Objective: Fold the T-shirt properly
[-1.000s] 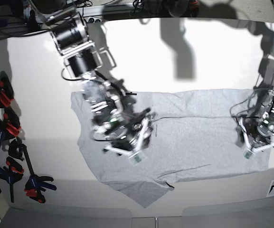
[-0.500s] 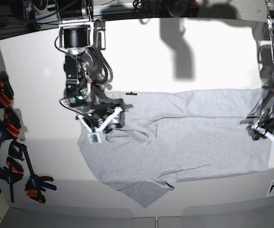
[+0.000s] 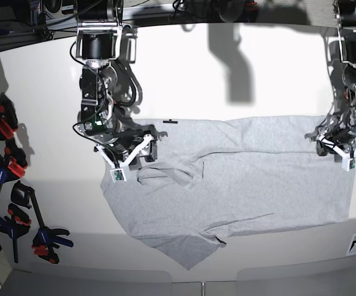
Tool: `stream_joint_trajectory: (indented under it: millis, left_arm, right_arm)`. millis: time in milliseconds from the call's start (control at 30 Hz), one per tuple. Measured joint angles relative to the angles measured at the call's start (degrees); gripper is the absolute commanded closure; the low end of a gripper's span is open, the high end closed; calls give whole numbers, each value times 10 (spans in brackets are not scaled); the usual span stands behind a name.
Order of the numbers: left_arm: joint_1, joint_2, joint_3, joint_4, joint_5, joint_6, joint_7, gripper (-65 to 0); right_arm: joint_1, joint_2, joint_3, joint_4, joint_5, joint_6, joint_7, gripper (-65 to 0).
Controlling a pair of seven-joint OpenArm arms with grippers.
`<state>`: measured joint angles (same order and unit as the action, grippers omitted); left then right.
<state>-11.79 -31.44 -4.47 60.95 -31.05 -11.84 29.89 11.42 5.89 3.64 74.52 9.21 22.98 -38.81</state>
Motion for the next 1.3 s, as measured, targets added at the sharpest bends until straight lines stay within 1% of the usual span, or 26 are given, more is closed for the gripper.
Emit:
stream_joint_trajectory:
  millis: [100,267,300,333,400,500,567,667,833,967,1033,1100,1133,1233,1300]
  left_arm:
    - [-2,0,-10,0,4,0,-12,-216]
    - [-3,-1,-16,-28,50,0,-16,-216]
    - [-3,0,-16,-42,50,0,-21,-216]
    - [-2,2,-16,-56,49,-2,-38,-216]
    - [-5,3,-16,-77,43,-3,-42,-216]
    - [-9,3,-16,-92,39,-5,-24,-216]
    - [-12,2,-17,-92,39,-9,5,-216]
    - [-14,2,-19,-91,37,-9,30,-216]
    - [-14,2,-19,-90,37,-9,34,-216]
    - [-14,2,-20,-90,37,-9,34,-216]
    - [-14,1,-20,-90,37,-8,34,-216]
    - [-14,1,-20,-90,37,-9,35,-216]
    - [-14,1,-20,-90,38,-17,38,-216]
    - [-11,-5,-20,-90,39,-67,47,-216]
    - [-9,-5,-22,-90,39,-75,48,-216]
  right_arm:
    - [0,0,0,0,0,0,0,-299]
    - [0,0,0,0,0,0,-3,-299]
    - [-2,0,0,0,0,0,-2,-299]
    - [-3,0,0,0,0,0,-3,-299]
    - [-10,0,0,0,-2,2,-1,-299]
    - [-24,0,0,-1,-8,5,-3,-299]
    - [-30,0,0,-2,-8,5,-3,-299]
    - [-30,1,0,-2,-8,5,-7,-299]
    - [-29,6,0,-2,-6,8,-28,-299]
    - [-34,14,0,-2,-6,32,-21,-299]
    - [-40,14,0,0,-22,35,-13,-299]
    - [-44,14,0,2,-26,34,-13,-299]
    - [-44,14,0,2,-26,34,-21,-299]
    - [-33,14,0,3,-26,23,-59,-299]
    - [-24,14,0,-10,-43,16,-56,-299]
